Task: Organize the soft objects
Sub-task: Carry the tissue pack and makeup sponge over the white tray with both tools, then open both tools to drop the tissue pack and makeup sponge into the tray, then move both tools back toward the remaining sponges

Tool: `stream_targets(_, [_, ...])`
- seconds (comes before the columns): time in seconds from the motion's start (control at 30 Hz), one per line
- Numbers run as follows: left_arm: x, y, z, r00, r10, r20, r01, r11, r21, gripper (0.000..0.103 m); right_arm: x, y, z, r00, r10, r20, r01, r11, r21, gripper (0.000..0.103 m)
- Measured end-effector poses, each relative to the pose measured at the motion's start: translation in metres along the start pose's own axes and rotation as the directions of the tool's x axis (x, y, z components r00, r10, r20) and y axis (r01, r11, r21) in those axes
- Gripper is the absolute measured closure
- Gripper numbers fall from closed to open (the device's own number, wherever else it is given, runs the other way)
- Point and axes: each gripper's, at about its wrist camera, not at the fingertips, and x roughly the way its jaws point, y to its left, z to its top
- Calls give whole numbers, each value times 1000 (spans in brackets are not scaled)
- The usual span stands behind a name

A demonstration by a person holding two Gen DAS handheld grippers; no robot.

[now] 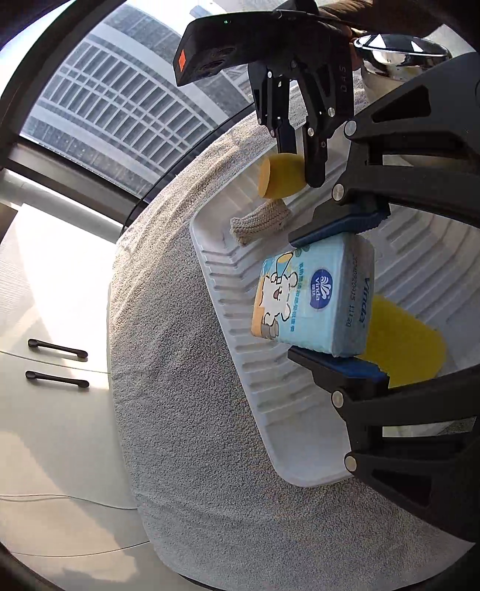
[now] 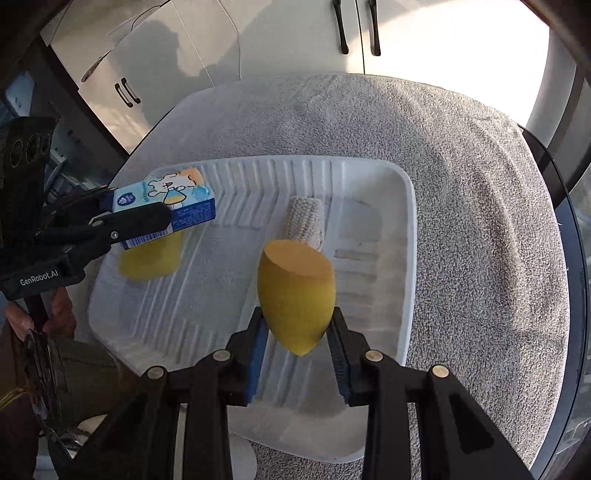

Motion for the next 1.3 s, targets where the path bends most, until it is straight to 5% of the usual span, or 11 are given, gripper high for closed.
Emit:
stream_targets(0.4, [22, -27, -8, 994, 79, -74, -68, 987, 145, 49, 11, 4, -1, 999, 20, -41, -18, 999, 34, 65])
stream_targets(0.53, [27, -27, -5, 993, 78, -89, -65, 988, 137, 49, 7, 5, -1, 998, 37, -43, -35, 998, 43, 49])
stream_targets(0.7, [5, -23, -3, 995, 100, 2, -100, 988, 116, 48, -4, 7, -3, 999, 47, -21, -46, 998, 49, 44])
stream_targets(0.9, [-27, -13, 0, 976, 155, 155, -165, 985, 55, 40, -17, -1, -7, 998, 61, 25, -63, 994, 86, 41])
stream_targets(0.97, [-34, -13, -1, 950, 242, 195, -254, 966, 39, 33, -21, -3, -9, 997, 64, 49, -69, 993, 95, 41])
stream_targets(1.1, [-42, -9, -3, 828, 514, 225, -528, 849, 3, 29, -36, -8, -16, 992, 37, 124, -49, 994, 95, 34])
stream_targets(1.2, [-63, -3, -14, 774, 568, 280, -578, 814, -54, 29, -50, -11, -23, 982, -16, 186, 0, 996, 84, 29])
stream_targets(1.3, [-90, -4, -28, 693, 629, 354, -628, 767, -134, 29, -68, -23, -35, 970, -51, 239, 21, 992, 125, 21])
